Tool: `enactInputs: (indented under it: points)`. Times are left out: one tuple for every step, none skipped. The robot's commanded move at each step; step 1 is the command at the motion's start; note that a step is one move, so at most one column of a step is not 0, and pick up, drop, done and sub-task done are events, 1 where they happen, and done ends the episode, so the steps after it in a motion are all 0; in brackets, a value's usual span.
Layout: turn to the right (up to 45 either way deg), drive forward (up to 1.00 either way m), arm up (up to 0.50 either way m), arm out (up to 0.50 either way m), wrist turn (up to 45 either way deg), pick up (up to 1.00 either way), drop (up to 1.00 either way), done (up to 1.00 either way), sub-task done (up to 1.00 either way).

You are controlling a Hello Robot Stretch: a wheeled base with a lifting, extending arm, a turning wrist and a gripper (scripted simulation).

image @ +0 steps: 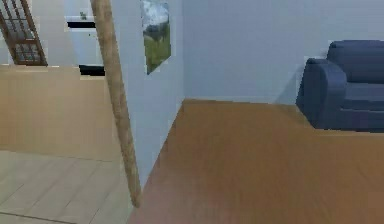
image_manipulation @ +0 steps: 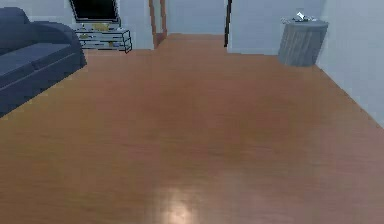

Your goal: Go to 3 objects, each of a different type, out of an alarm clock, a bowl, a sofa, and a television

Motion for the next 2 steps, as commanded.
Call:
enactInputs:
  points:
    - [0.0,0.45,0.00,0.00,0.0,0.00,0.00,0.00,0.00]
    - [-45.0,0.00,0.00,0.00,0.0,0.00,0.00,0.00,0.00]
